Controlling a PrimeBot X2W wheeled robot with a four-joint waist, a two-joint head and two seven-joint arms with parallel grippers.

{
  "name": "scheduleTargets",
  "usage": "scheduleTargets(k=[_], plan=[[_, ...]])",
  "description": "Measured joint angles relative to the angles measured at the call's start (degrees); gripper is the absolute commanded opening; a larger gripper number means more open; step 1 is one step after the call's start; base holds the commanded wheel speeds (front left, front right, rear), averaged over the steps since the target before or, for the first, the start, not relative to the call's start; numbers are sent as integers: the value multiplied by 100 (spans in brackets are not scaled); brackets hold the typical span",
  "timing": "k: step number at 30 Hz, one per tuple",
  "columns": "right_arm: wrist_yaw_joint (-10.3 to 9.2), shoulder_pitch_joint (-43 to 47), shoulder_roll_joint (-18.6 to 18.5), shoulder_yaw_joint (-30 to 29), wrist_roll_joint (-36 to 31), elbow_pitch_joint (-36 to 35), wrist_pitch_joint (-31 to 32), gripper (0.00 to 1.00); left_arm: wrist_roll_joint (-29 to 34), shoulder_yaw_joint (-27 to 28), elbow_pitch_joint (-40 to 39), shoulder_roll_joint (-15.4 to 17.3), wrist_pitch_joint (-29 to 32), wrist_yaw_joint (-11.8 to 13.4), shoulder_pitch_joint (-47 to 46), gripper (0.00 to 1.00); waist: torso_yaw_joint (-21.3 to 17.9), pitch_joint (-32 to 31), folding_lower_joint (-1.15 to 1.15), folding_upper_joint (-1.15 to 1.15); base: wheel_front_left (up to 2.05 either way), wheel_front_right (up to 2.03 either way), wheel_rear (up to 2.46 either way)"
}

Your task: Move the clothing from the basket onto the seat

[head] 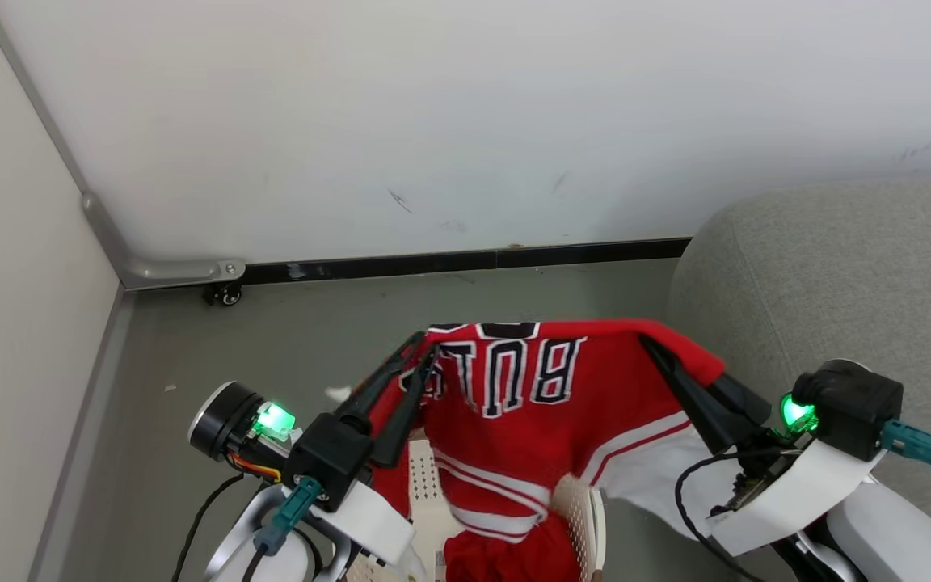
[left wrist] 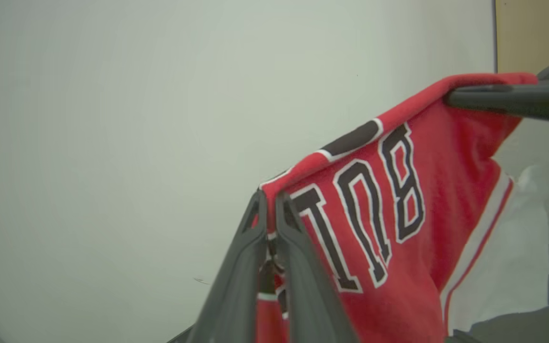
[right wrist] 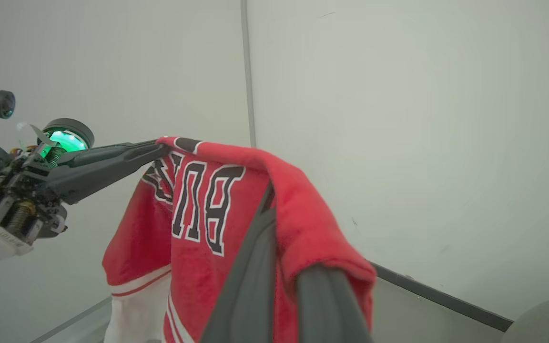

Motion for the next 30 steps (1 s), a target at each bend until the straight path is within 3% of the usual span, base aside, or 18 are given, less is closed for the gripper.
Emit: scheduleTargets(k=[15,30], plan=[[0,422,-51,-875,-165,4,-91,0,-328,253,148,21,69,-98,46,100,-184,-1,0,0,0,0,0],[0,1434,91,-2312,-689,-579,-103,0,-519,266,368,-236,37,-188,38,100,-611,-23,0,0,0,0,0]])
